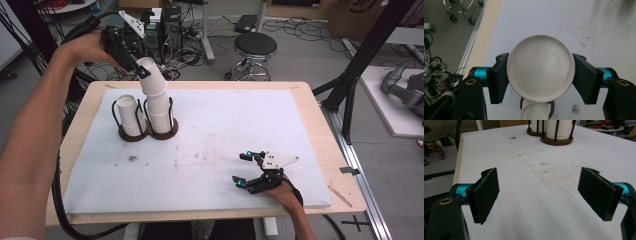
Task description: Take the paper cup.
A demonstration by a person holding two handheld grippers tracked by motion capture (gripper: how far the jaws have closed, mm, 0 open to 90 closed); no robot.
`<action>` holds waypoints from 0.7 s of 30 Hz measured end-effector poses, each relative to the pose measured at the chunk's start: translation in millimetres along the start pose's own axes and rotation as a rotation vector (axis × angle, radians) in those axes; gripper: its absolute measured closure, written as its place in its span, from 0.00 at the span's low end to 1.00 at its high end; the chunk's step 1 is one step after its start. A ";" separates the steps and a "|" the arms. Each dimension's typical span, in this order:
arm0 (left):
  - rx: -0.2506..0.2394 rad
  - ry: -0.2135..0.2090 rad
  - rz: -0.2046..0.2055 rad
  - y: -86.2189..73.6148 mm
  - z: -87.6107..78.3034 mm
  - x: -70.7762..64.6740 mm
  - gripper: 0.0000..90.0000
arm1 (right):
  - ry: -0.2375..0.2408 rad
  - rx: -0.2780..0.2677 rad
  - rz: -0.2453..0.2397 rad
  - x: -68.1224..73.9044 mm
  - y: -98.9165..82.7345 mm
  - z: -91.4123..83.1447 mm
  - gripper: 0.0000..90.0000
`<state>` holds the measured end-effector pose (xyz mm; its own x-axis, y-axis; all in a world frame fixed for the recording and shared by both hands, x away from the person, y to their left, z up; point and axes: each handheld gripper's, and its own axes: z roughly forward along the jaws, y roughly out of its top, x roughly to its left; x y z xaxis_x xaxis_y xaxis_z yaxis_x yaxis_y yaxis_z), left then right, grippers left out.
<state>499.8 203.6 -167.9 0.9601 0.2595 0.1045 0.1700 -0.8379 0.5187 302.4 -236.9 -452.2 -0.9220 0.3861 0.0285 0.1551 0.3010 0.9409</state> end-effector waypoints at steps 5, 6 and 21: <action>-0.039 0.008 -0.003 0.4 -11.8 -2.4 0.39 | -0.004 0.001 -0.002 0.6 0.0 0.1 0.20; -0.043 0.009 -0.004 0.2 -14.8 -2.7 0.39 | -0.004 0.001 -0.002 0.6 0.1 0.1 0.20; -0.202 0.024 0.006 -5.5 -48.8 -22.8 0.39 | -0.002 0.003 -0.006 0.7 0.0 0.3 0.20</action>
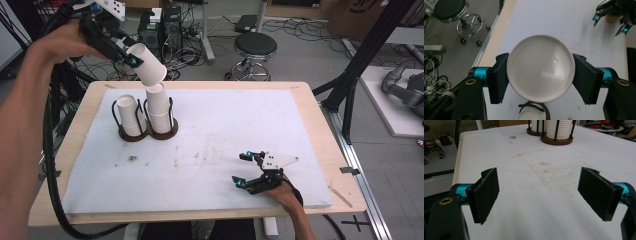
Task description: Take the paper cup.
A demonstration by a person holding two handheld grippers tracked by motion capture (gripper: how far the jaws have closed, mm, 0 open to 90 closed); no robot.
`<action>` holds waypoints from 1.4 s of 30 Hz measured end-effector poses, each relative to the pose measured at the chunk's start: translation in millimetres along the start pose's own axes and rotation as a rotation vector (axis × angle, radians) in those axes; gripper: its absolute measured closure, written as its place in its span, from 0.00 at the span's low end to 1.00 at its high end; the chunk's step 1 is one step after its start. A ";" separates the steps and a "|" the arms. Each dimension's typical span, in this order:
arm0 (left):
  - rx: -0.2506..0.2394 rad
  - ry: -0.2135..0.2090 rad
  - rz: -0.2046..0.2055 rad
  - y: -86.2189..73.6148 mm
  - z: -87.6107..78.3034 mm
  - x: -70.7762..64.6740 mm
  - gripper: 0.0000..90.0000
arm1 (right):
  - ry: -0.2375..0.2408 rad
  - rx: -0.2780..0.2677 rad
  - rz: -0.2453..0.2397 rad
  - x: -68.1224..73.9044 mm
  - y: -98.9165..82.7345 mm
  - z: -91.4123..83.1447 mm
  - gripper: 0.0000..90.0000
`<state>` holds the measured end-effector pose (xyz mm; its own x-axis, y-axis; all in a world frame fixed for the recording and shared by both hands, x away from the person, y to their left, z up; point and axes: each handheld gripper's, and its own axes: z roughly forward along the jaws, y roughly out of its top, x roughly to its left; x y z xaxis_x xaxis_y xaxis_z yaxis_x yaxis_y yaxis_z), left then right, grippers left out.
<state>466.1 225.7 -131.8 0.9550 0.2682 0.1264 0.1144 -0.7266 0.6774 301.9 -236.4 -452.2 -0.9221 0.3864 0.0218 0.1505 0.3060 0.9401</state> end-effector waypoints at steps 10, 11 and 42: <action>-0.112 0.002 0.003 -9.2 -2.2 -31.3 0.38 | 0.002 0.002 0.001 0.1 0.1 -0.1 0.20; -0.102 -0.005 0.007 -10.0 -0.7 -35.1 0.38 | 0.002 0.002 0.001 0.1 0.1 -0.1 0.20; -0.261 -0.076 -0.071 -53.1 28.4 -105.1 0.38 | -0.001 0.015 0.000 0.2 0.7 1.2 0.20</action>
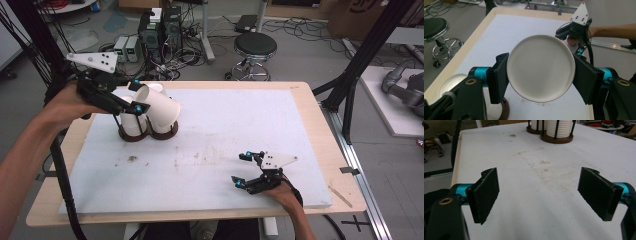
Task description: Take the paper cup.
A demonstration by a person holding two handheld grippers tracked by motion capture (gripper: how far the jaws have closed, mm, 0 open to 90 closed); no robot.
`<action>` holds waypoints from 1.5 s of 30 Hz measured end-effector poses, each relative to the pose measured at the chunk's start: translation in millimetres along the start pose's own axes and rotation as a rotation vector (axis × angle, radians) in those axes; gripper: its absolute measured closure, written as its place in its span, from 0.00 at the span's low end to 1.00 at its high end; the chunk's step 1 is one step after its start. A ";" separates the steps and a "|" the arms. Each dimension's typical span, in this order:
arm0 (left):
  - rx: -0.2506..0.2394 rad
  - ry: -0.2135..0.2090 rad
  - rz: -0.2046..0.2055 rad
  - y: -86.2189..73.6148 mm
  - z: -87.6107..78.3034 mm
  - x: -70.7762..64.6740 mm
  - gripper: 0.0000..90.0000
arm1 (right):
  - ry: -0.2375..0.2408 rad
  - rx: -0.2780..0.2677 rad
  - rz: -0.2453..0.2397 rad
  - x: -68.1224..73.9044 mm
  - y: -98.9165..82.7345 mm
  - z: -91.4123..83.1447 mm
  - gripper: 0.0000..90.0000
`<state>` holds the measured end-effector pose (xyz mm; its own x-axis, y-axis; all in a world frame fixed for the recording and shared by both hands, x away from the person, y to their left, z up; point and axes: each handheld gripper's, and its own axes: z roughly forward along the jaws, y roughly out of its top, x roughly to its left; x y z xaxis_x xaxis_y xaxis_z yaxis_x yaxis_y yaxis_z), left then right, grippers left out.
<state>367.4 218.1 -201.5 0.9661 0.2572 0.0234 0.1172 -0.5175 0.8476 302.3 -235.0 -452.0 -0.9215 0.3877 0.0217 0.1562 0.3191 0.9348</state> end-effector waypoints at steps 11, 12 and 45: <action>-0.098 -0.020 -0.029 -30.3 16.6 -3.9 0.38 | 0.001 -0.002 0.014 -0.8 -0.2 -0.3 0.20; -0.113 -0.024 -0.032 -33.5 17.8 -4.3 0.38 | 0.001 -0.005 0.010 -1.3 -0.2 -0.1 0.20; -0.320 0.044 -0.053 -112.5 49.8 -37.7 0.38 | -0.001 0.003 0.004 -0.8 0.2 0.6 0.20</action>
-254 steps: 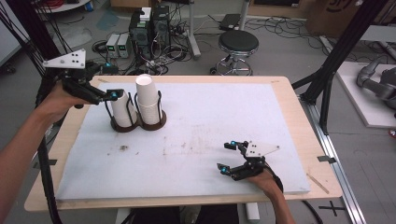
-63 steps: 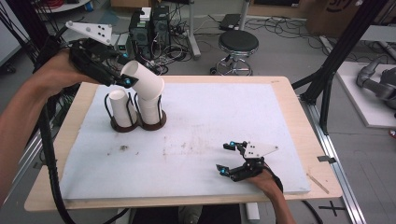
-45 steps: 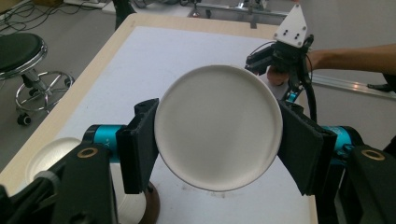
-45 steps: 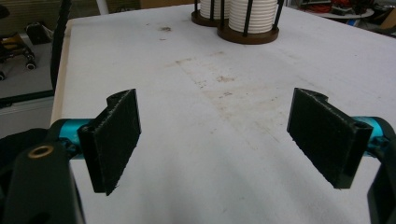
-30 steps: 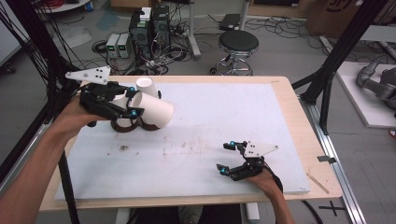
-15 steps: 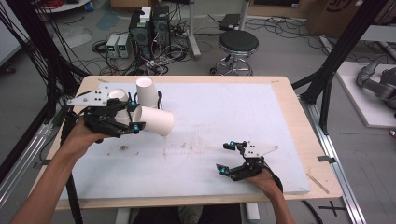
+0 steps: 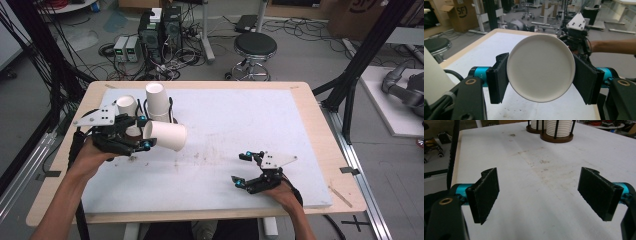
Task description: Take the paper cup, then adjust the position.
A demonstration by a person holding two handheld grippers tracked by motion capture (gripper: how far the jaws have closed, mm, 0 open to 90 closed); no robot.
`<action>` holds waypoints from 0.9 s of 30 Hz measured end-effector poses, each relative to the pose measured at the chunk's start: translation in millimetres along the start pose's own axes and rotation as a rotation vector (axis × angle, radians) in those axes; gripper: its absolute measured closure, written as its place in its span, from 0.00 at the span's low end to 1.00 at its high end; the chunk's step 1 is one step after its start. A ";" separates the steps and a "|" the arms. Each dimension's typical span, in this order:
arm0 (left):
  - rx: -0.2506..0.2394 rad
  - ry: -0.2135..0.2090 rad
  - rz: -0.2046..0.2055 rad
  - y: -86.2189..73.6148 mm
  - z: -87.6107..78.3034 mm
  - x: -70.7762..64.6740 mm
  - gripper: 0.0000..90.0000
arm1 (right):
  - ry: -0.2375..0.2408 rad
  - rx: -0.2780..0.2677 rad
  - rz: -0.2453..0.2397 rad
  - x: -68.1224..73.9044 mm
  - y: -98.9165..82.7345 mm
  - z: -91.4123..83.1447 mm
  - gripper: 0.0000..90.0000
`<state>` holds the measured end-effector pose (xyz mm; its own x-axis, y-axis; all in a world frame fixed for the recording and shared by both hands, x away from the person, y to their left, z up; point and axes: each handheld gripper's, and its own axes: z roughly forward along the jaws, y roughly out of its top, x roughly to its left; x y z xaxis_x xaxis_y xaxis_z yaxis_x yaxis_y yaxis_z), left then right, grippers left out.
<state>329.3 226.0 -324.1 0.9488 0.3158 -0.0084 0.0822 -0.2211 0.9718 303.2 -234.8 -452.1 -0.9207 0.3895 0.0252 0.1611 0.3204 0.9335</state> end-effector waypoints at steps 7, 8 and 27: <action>-0.012 -0.012 -0.005 -3.8 -1.2 0.8 0.38 | -0.004 0.002 -0.005 0.4 0.1 0.3 0.20; -0.014 -0.003 -0.002 -3.8 -1.7 0.7 0.38 | -0.003 0.003 -0.004 0.9 0.1 0.3 0.20; -0.010 0.003 0.001 -5.3 -2.1 0.8 0.38 | -0.012 -0.010 0.010 -0.1 -0.4 -1.3 0.20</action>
<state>329.0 229.4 -328.8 0.9480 0.3181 -0.0068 0.0783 -0.2125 0.9740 302.7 -236.0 -452.0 -0.9147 0.4030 0.0307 0.1671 0.3080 0.9366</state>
